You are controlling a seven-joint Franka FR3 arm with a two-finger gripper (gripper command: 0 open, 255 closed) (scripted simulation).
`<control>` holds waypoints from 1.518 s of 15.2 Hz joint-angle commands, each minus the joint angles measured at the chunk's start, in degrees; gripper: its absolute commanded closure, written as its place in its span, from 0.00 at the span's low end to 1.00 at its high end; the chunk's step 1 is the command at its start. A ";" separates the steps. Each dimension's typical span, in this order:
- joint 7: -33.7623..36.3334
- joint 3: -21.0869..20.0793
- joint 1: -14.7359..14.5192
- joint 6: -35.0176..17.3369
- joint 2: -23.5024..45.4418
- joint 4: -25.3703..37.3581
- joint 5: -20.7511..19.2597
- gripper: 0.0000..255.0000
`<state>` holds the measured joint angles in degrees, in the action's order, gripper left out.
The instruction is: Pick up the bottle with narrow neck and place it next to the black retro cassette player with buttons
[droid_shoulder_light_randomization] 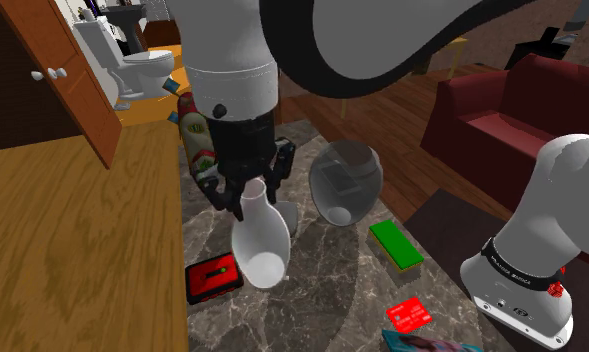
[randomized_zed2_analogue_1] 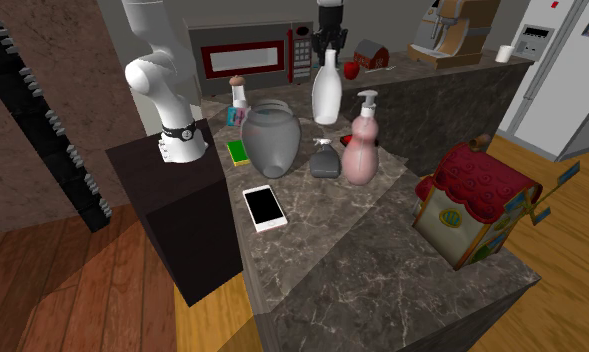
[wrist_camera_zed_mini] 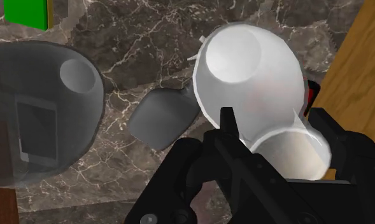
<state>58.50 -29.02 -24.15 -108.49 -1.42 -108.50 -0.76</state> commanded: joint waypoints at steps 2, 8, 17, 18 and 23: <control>5.33 -2.48 -2.37 0.85 2.37 2.80 -1.36 1.00; 15.27 -6.43 -7.58 2.75 8.93 9.69 -5.50 1.00; 18.18 -6.81 -9.08 -2.51 11.63 6.45 -7.45 1.00; 18.29 -6.78 -9.09 -3.23 11.80 5.87 -7.59 1.00; 18.95 -6.56 -9.22 -6.75 12.88 3.18 -8.47 1.00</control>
<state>77.49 -35.64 -33.48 -114.43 11.49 -104.53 -9.20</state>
